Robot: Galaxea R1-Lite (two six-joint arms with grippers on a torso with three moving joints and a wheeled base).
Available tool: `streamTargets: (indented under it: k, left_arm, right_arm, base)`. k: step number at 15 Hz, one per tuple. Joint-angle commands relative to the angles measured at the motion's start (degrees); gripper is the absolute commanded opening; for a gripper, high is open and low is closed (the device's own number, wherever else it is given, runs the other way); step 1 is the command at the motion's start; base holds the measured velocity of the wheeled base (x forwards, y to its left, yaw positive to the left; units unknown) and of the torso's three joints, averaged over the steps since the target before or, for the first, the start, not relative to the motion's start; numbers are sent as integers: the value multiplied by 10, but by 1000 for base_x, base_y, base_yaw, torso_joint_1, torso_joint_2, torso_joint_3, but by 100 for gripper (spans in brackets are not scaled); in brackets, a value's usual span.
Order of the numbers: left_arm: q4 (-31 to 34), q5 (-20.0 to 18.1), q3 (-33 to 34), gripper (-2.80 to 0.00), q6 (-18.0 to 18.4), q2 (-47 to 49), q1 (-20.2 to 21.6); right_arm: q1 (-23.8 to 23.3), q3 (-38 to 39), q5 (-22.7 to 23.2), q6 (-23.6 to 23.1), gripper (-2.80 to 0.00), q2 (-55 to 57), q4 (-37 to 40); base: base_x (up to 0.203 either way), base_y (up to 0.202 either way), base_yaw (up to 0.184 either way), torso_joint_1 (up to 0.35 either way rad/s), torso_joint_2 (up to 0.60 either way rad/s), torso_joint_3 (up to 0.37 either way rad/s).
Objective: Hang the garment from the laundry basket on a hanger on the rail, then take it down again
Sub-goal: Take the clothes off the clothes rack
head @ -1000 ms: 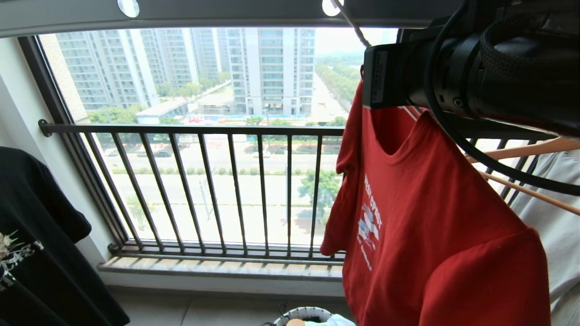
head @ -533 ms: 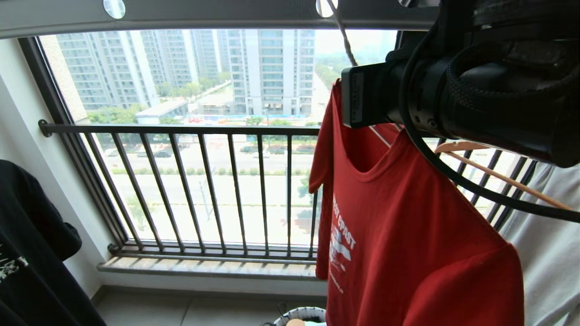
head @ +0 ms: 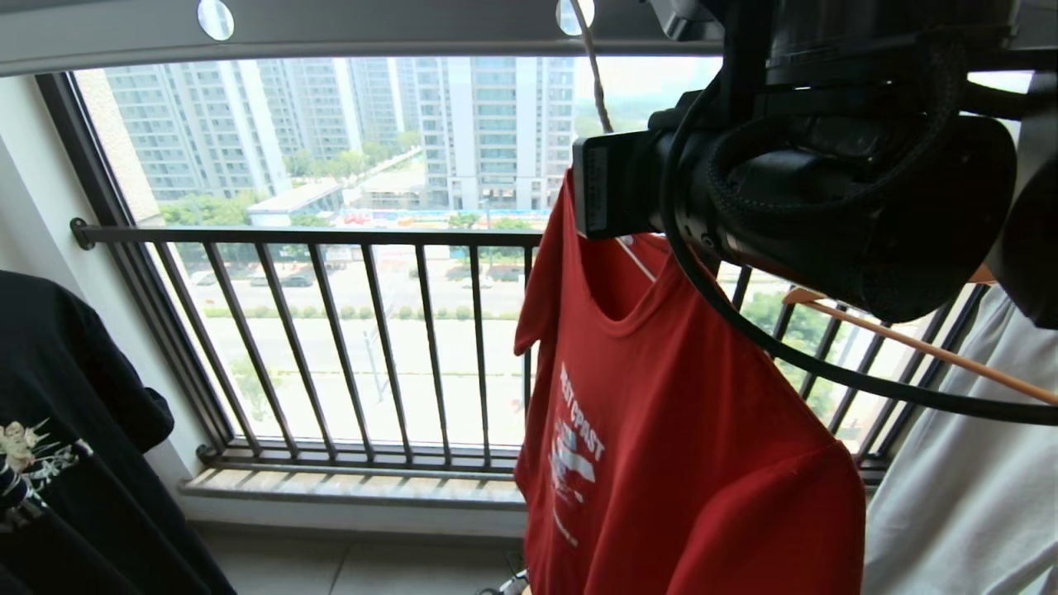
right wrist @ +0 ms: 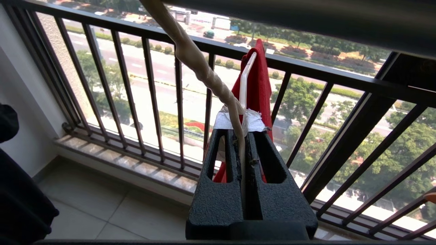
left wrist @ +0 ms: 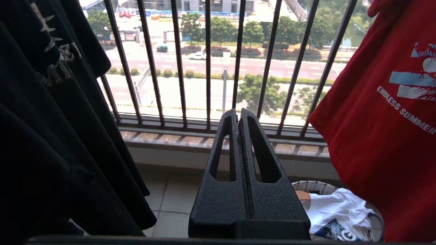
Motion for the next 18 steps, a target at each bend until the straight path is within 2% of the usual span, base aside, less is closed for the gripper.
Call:
streamTargets:
  k: [1, 9, 18]
  left_arm:
    - [0, 0, 0, -280, 0, 0, 0]
    - [0, 0, 0, -280, 0, 0, 0]
    - [0, 0, 0, -280, 0, 0, 0]
  right_arm:
    - [0, 1, -2, 1, -280, 18, 0]
    - [4, 1, 5, -2, -280, 33, 4]
    - [4, -4, -13, 3, -280, 9, -1]
  base:
    - [0, 0, 0, 0, 0, 0]
    - [0, 0, 0, 0, 0, 0]
    - [0, 0, 0, 0, 0, 0]
